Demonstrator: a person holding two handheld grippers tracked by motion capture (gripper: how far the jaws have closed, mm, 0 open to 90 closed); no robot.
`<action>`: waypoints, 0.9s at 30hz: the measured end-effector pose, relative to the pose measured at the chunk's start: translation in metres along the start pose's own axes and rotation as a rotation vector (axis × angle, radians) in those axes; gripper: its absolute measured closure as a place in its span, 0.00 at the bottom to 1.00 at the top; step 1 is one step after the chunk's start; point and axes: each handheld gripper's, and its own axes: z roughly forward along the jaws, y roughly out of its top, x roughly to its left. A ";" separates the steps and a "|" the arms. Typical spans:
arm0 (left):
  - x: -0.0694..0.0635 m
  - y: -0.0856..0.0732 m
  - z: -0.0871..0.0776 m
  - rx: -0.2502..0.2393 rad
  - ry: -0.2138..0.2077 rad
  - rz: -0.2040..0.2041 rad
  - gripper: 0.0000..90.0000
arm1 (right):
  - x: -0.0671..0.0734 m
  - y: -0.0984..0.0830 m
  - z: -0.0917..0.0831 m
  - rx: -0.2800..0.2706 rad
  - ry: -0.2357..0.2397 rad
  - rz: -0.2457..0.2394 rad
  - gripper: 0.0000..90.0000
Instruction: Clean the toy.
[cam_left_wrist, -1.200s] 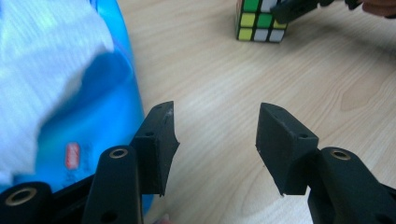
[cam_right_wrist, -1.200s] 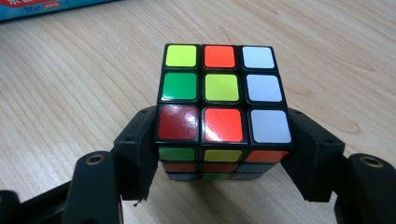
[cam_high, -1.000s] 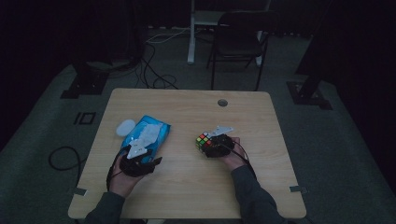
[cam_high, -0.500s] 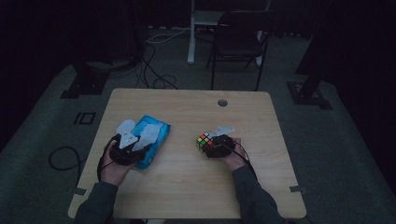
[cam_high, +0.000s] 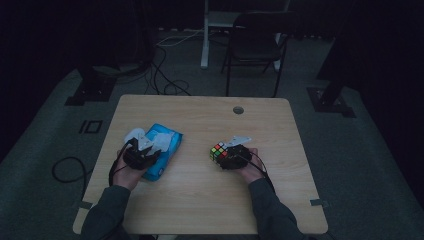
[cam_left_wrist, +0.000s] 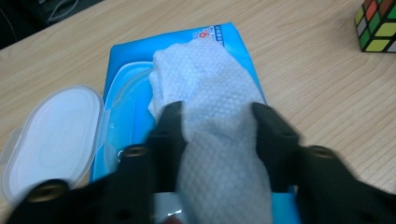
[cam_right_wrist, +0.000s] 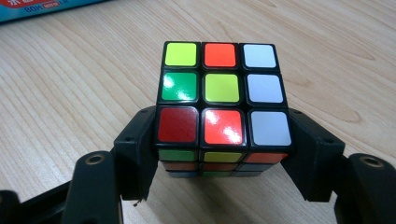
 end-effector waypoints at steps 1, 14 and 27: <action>0.000 0.000 0.000 0.000 0.000 0.000 0.76 | 0.000 0.000 0.000 0.000 0.000 0.000 0.38; -0.003 0.020 -0.018 -0.102 -0.149 -0.057 1.00 | 0.000 -0.001 0.000 -0.003 -0.003 0.000 0.38; -0.022 0.025 -0.014 -0.096 -0.216 -0.024 0.81 | 0.001 -0.001 0.000 -0.004 -0.006 -0.002 0.38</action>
